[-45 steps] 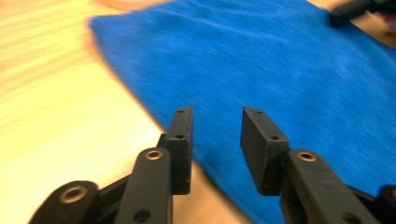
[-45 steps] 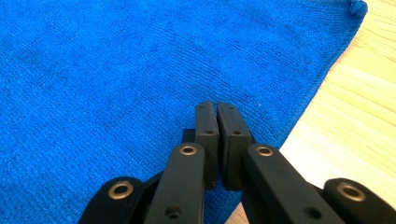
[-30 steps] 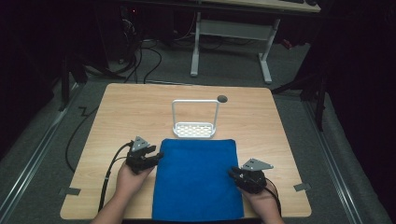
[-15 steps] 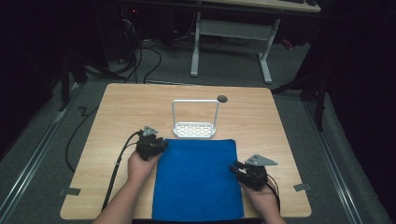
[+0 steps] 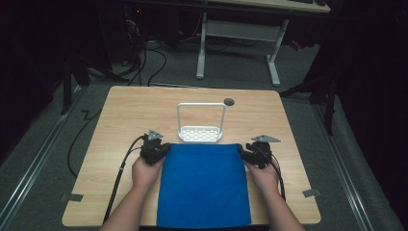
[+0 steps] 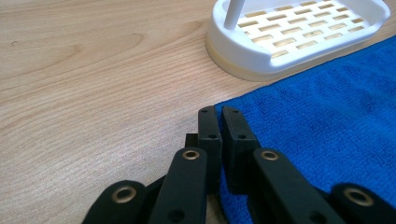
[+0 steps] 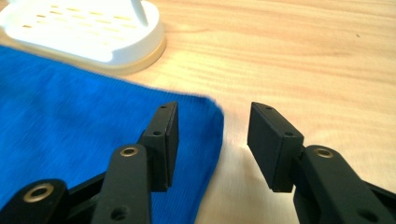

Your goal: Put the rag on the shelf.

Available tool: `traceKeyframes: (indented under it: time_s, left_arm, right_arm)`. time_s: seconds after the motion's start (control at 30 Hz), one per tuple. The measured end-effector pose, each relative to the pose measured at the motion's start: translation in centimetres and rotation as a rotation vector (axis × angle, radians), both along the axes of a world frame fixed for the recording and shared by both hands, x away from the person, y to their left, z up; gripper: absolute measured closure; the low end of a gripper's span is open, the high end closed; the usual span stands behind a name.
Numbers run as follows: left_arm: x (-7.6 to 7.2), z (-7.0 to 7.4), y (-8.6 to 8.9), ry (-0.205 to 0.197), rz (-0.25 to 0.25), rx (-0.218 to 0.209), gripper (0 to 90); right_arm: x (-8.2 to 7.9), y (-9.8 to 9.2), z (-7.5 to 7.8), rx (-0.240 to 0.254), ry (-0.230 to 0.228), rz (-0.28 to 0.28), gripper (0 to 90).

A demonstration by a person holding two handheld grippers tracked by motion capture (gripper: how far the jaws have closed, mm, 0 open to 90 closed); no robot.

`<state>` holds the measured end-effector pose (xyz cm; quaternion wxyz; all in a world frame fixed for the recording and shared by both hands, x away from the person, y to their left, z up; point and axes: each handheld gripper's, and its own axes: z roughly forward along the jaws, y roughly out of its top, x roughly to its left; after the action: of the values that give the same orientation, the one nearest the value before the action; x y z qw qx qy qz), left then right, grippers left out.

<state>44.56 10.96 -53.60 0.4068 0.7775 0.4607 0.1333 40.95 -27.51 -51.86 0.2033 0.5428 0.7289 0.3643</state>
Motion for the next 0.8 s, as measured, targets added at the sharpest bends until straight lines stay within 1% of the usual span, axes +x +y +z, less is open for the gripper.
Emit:
traceKeyframes:
  time_s: [0.07,0.1,0.13,0.2,0.23,0.27,0.3,0.33,0.4,0.43,0.5,0.57,0.6,0.63,0.7,0.73,0.77,0.8]
  left_arm:
    - [0.0,0.0,0.0,0.001,-0.001,-0.001,86.9]
    - [0.0,0.0,0.0,0.001,0.000,-0.001,87.0]
    - [0.0,0.0,0.0,0.002,0.000,-0.003,87.0]
    - [0.0,0.0,0.0,0.003,0.001,-0.005,87.0]
    - [0.0,0.0,0.0,0.004,0.000,-0.005,87.0]
    - [0.0,0.0,0.0,0.005,0.000,-0.006,87.0]
    - [0.0,0.0,0.0,0.004,0.000,-0.006,87.0]
    - [0.0,0.0,0.0,0.004,0.000,-0.005,87.0]
    - [0.0,0.0,0.0,0.003,-0.005,-0.004,87.1]
    - [0.0,0.0,0.1,0.007,-0.015,-0.011,87.2]
    - [0.1,0.0,0.3,0.024,-0.033,-0.039,87.3]
    - [0.1,0.0,0.7,0.028,-0.040,-0.068,87.4]
    - [-0.1,0.0,0.7,0.017,-0.042,-0.077,87.4]
    - [-0.3,0.1,0.8,0.001,-0.047,-0.076,87.4]
    - [-0.9,0.3,0.7,-0.037,-0.065,-0.067,87.4]
    - [-1.3,0.4,0.6,-0.059,-0.075,-0.070,87.5]
    - [-1.5,0.5,0.5,-0.072,-0.086,-0.062,87.4]
    - [-1.7,0.6,0.5,-0.067,-0.100,-0.059,87.4]
  right_arm:
    - [0.9,0.2,-0.1,-0.017,0.017,-0.001,54.5]
    - [1.6,0.4,-0.4,-0.022,0.035,0.000,55.4]
    - [1.6,0.4,-0.4,-0.022,0.035,0.000,55.4]
    - [1.8,0.6,-0.7,-0.035,0.052,0.010,57.2]
    - [1.8,0.8,-0.8,-0.041,0.044,0.018,59.7]
    - [1.7,1.0,-0.9,-0.060,0.036,0.017,62.4]
    - [1.6,1.2,-0.9,-0.078,0.029,0.016,67.2]
    - [1.5,1.3,-0.9,-0.090,0.028,0.015,74.7]
    - [1.4,1.4,-0.8,-0.088,0.032,0.014,85.1]
    - [1.3,1.4,-0.9,-0.078,0.035,0.017,87.0]
    - [1.1,1.6,-0.9,-0.079,0.033,0.024,88.1]
    - [0.8,1.7,-0.7,-0.073,0.020,0.034,88.4]
    - [0.5,1.8,-0.6,-0.062,0.005,0.036,88.4]
    - [0.1,1.8,-0.4,-0.049,-0.015,0.035,88.4]
    - [-1.1,2.0,-0.2,-0.010,-0.069,0.034,88.4]
    - [-1.4,2.1,-0.1,-0.009,-0.077,0.039,88.4]
    - [-1.7,2.3,0.2,-0.011,-0.085,0.048,88.4]
    - [-1.9,2.4,0.4,-0.012,-0.093,0.057,88.4]
